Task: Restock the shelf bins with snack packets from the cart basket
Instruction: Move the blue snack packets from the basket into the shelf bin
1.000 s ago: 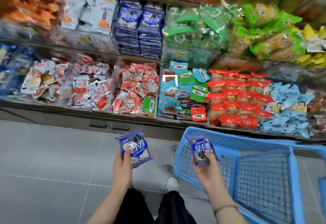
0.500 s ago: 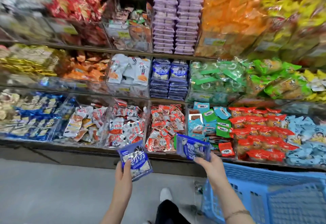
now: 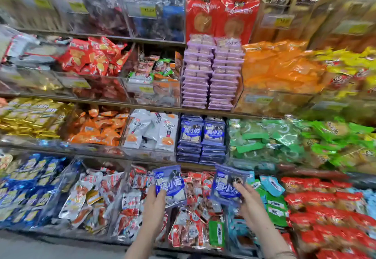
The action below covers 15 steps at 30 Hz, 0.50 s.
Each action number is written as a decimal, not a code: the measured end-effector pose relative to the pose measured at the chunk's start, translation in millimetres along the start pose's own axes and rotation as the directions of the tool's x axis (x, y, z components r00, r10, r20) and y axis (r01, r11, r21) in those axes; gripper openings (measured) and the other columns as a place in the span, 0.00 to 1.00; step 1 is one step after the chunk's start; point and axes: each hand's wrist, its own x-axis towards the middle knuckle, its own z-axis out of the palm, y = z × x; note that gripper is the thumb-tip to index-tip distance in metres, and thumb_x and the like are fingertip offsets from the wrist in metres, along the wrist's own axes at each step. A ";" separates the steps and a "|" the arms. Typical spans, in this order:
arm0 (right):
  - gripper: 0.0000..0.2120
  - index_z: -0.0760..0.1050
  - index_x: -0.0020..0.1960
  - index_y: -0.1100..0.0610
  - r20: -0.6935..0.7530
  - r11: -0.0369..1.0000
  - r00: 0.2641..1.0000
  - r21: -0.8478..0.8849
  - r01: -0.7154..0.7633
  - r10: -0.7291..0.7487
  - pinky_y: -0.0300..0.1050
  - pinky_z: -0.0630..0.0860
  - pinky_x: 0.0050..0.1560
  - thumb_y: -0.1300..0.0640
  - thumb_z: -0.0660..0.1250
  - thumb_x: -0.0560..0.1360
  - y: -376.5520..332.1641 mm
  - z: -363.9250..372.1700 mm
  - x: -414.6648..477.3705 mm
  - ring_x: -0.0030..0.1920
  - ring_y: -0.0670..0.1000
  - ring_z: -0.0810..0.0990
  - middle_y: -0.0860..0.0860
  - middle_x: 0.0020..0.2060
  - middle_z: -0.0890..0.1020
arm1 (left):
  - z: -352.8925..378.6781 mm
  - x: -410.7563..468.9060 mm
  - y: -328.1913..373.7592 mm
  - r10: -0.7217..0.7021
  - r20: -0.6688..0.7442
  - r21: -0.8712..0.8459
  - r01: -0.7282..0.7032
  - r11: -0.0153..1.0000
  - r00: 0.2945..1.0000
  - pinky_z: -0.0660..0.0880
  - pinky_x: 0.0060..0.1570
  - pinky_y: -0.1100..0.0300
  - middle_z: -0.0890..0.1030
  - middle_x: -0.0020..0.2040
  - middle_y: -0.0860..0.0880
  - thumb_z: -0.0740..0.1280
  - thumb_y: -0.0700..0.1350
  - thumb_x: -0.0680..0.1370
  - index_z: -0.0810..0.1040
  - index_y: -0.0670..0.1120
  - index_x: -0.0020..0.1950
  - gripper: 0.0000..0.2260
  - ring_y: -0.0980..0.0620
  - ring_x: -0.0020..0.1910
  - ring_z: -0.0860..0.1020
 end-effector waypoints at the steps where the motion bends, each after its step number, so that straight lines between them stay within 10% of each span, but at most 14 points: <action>1: 0.34 0.65 0.71 0.59 0.006 0.998 1.000 -0.056 0.006 -0.006 0.55 0.65 0.68 0.50 0.70 0.69 -7.5 3.9 11.3 0.69 0.56 0.68 0.48 0.64 0.71 | 6.7 12.2 10.2 0.019 0.022 0.014 -0.020 1.000 1.000 0.57 0.73 0.48 0.61 0.76 0.46 0.57 0.45 0.82 0.59 0.47 0.76 0.23 0.45 0.74 0.60; 7: 0.33 0.56 0.76 0.54 0.013 0.928 0.999 -0.368 0.048 -0.047 0.51 0.62 0.67 0.41 0.61 0.77 -51.5 41.5 72.8 0.73 0.53 0.61 0.49 0.75 0.59 | 41.8 76.8 64.6 0.129 0.084 0.045 -0.133 0.990 0.988 0.73 0.38 0.54 0.81 0.46 0.50 0.62 0.46 0.79 0.72 0.51 0.58 0.08 0.47 0.38 0.80; 12: 0.26 0.58 0.75 0.61 -0.021 0.899 0.988 -0.418 0.132 -0.155 0.45 0.63 0.66 0.58 0.60 0.79 -94.4 77.9 114.6 0.70 0.52 0.66 0.54 0.73 0.64 | 62.3 128.0 107.2 0.192 0.142 0.065 -0.203 0.977 0.971 0.80 0.49 0.47 0.76 0.43 0.51 0.64 0.43 0.78 0.70 0.44 0.61 0.12 0.54 0.39 0.78; 15: 0.22 0.62 0.72 0.60 -0.033 0.855 0.972 -0.483 0.186 -0.231 0.42 0.68 0.50 0.61 0.59 0.79 -116.1 94.5 134.4 0.51 0.49 0.74 0.58 0.61 0.73 | 71.5 159.0 125.8 0.181 0.170 0.028 -0.189 0.982 0.969 0.81 0.44 0.51 0.76 0.41 0.50 0.64 0.40 0.78 0.67 0.43 0.62 0.14 0.54 0.36 0.80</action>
